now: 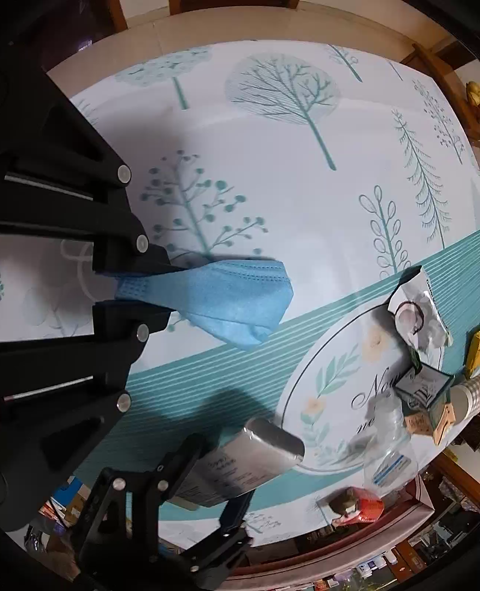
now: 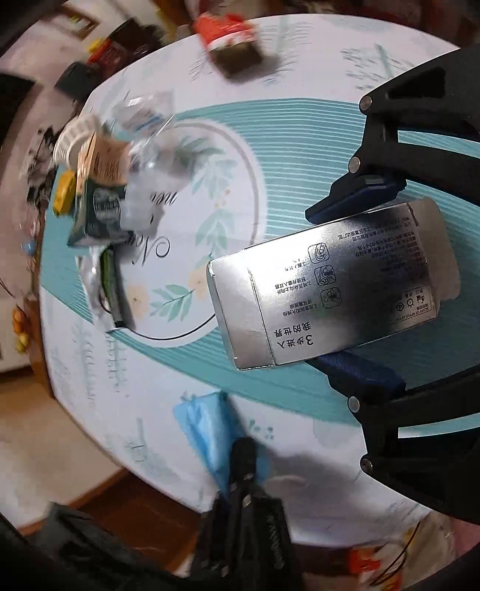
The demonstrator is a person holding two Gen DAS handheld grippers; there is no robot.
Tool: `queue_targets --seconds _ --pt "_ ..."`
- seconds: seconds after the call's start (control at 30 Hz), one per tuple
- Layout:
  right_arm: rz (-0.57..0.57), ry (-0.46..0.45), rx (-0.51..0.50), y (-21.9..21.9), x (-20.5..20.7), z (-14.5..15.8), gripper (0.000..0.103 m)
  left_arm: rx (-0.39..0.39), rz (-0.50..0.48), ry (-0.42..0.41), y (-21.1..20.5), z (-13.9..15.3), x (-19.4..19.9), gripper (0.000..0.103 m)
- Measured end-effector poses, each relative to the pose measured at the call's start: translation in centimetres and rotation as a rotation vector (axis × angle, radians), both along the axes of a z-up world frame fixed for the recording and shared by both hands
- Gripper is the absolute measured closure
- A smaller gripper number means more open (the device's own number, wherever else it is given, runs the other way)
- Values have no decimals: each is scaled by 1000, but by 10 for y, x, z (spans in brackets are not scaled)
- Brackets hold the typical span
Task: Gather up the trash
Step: 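Grasp the silver box with the right tool while the left grasps the blue mask, then carry the silver box and blue mask with both tools down to the black bin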
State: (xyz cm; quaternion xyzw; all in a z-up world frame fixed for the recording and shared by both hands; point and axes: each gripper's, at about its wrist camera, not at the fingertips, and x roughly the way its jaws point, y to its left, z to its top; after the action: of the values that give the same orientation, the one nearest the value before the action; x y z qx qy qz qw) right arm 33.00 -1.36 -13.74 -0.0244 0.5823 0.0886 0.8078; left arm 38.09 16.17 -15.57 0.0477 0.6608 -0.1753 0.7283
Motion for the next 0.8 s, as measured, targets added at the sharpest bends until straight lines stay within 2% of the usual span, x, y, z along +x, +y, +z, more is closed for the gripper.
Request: queue_targets --seconds 0.2,0.43,0.6,0.8 --pt "-120 -73 95 -14 -51 35 35 -37 -32 -57 -7 33 -35 98" --pt "-229 -172 200 -39 -126 86 35 -106 -59 -154 -35 92 -98 98" --pt "-242 -216 255 -68 -189 119 35 -153 -31 -225 -61 133 -167 98" --pt "-223 -241 277 -103 -273 140 35 -182 -10 -283 -96 163 -246 98"
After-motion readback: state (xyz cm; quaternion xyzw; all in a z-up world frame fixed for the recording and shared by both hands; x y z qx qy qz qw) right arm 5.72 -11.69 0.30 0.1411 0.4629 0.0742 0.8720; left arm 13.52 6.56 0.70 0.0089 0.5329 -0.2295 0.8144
